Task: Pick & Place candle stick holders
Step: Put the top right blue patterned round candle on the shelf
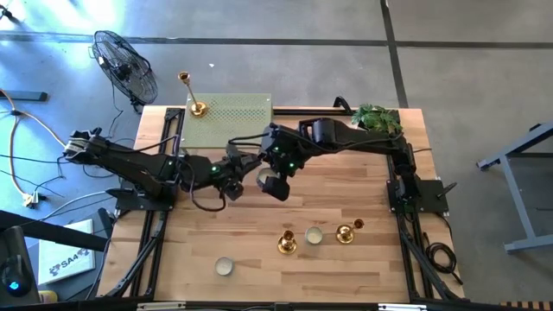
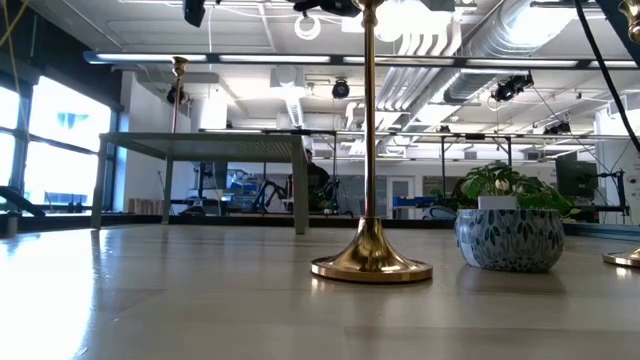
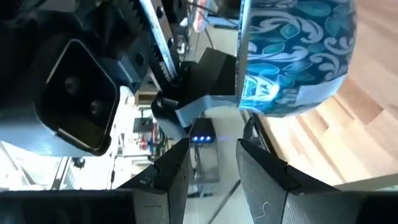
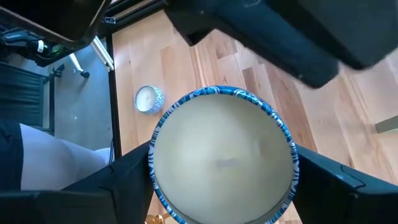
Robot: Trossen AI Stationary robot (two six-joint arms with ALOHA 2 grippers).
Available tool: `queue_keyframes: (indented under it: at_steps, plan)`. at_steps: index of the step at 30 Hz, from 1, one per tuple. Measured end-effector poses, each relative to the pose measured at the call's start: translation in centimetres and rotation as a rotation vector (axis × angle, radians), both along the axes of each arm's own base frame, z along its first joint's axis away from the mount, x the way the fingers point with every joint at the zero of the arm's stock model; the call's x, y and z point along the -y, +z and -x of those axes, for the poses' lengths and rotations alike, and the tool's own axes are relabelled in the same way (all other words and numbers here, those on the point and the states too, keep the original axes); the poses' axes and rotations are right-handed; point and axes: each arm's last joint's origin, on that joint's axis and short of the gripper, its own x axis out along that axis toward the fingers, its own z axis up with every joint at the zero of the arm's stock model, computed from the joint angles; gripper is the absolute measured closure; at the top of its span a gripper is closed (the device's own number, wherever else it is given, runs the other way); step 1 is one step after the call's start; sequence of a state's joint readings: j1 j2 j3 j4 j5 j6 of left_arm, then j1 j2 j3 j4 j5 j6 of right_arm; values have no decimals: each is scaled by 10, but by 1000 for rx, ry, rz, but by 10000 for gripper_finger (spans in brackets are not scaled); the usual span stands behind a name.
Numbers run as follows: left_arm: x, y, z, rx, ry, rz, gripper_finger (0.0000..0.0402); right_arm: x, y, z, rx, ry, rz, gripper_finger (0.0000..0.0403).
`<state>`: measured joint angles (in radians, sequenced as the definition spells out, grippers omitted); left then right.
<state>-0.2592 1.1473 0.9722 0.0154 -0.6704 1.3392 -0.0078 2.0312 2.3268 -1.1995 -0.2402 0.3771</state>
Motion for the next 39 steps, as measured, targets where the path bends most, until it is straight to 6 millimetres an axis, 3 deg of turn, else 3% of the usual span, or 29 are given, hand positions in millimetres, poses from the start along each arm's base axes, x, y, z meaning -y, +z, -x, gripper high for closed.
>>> queue_keyframes:
  at_steps: [8,21,28,35,39]
  plan:
    - [15,0,5,-11,-15,-3,275,0,0,0,-1,7,-3,105]
    - [10,22,11,143,275,158,275,2,0,0,1,6,5,105]
    - [8,22,13,146,362,134,275,2,0,1,-5,5,5,105]
    - [8,22,13,56,347,-6,275,2,0,1,-7,3,8,105]
    - [12,22,13,60,311,5,275,2,-1,1,-10,3,8,105]
